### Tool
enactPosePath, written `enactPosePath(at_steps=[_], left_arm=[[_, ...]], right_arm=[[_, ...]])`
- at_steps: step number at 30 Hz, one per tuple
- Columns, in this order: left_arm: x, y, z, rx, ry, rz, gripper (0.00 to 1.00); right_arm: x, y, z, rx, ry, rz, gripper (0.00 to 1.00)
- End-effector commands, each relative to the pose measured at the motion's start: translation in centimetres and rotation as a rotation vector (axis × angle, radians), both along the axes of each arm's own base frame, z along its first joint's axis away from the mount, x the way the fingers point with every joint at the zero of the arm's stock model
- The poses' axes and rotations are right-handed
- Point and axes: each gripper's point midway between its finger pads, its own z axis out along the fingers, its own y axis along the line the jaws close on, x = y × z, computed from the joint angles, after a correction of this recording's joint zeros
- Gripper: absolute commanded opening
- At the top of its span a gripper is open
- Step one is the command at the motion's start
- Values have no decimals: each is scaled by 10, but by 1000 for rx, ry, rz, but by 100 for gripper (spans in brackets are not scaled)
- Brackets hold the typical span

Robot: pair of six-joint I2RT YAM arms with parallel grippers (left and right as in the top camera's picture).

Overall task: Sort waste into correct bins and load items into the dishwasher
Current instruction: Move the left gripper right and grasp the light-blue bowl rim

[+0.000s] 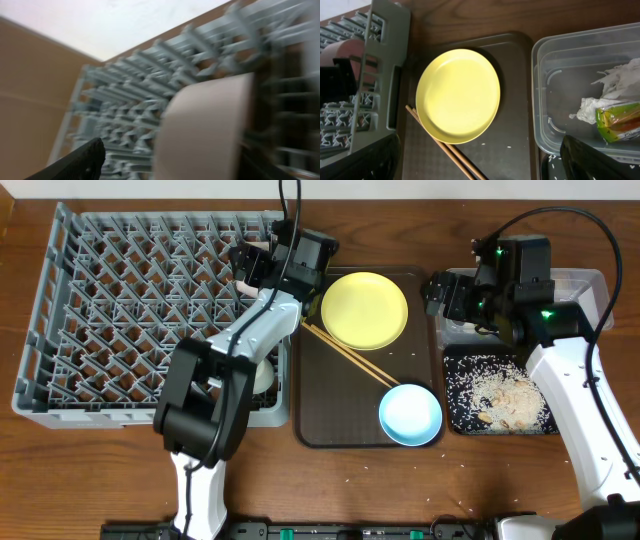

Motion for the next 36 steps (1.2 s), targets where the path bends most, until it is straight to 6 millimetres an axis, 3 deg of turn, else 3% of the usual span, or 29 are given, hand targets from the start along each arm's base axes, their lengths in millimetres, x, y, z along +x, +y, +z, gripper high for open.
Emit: enactPosePath(at_steps=[1, 8, 11, 13, 14, 19, 24, 30, 36], left_arm=[[3, -38, 18, -268, -50, -116, 76], [-16, -75, 34, -498, 40, -277, 75], [-48, -102, 38, -632, 177, -392, 66], [-91, -128, 41, -763, 341, -493, 49], [-108, -135, 40, -819, 403, -504, 48], [-173, -154, 18, -1093, 634, -266, 46], [-218, -179, -13, -1218, 764, -19, 46], [-258, -218, -43, -1222, 817, 40, 46], [-262, -242, -46, -1179, 765, -41, 53]], right_arm=[[2, 0, 5, -6, -14, -4, 99], [2, 0, 5, -6, -14, -3, 99], [2, 0, 5, -6, -14, -4, 99], [2, 0, 5, -6, -14, -4, 99], [2, 0, 5, -6, -14, -4, 99], [2, 0, 5, -6, -14, -3, 99], [2, 0, 5, -6, -14, -4, 99], [2, 0, 5, -6, -14, -4, 99], [2, 0, 5, -6, -14, -4, 99]])
